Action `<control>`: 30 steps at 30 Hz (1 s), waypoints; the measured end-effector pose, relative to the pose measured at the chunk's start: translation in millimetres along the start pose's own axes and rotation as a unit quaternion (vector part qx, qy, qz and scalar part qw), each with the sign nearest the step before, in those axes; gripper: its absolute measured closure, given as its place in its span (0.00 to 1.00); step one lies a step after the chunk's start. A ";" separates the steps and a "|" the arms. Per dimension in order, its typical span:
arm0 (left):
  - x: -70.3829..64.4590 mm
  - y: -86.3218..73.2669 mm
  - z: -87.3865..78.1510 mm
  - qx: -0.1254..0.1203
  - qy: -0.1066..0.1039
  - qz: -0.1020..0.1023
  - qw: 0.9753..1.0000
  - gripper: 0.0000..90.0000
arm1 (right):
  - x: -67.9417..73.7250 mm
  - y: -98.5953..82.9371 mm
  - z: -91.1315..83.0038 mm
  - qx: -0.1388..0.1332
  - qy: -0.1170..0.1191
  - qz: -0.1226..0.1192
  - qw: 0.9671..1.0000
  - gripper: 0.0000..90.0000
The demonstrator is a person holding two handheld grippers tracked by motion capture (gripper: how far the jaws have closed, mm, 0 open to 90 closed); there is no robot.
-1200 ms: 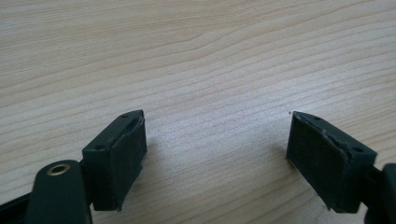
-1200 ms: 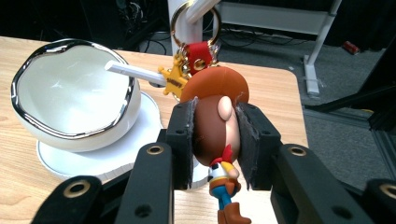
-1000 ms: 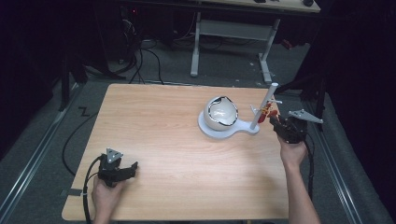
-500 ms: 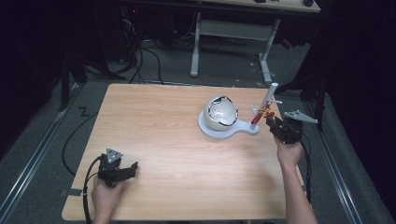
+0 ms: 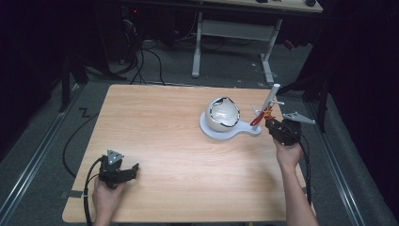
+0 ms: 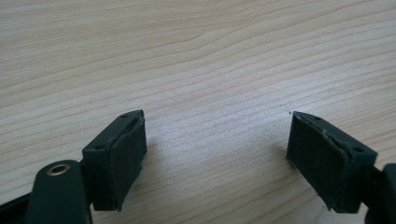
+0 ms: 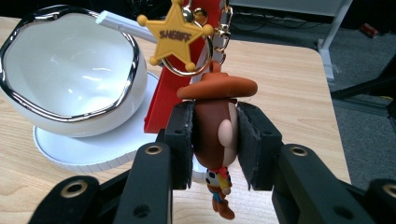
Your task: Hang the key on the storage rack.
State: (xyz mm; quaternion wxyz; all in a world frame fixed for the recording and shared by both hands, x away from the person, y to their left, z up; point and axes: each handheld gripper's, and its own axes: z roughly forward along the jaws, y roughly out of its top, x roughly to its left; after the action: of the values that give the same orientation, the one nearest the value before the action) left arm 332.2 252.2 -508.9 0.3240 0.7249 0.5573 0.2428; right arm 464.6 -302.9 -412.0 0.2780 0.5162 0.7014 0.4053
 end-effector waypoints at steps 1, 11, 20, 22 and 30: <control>0.0 0.0 0.0 0.000 0.000 0.000 1.000 0.23 | 0.0 0.0 0.0 0.000 0.000 0.000 1.000 0.75; 0.0 0.0 0.0 0.000 0.000 0.000 1.000 0.23 | 0.8 -2.5 3.6 0.002 0.000 0.001 1.000 0.74; 0.0 0.0 -0.1 0.000 0.000 0.000 1.000 0.23 | -1.0 -5.2 -0.2 0.001 -0.002 0.000 1.000 0.74; 0.0 0.0 -0.1 0.000 0.000 0.000 1.000 0.23 | -1.0 -5.7 -1.0 0.001 -0.001 0.000 1.000 0.73; 0.0 0.0 -0.1 0.000 0.000 0.000 1.000 0.23 | 5.5 -8.2 -9.6 -0.004 -0.009 -0.014 1.000 0.63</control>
State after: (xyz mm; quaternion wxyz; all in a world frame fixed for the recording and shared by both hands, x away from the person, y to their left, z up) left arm 332.1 252.2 -508.9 0.3235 0.7253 0.5572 0.2427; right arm 451.1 -301.5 -413.9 0.2922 0.5084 0.7045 0.3997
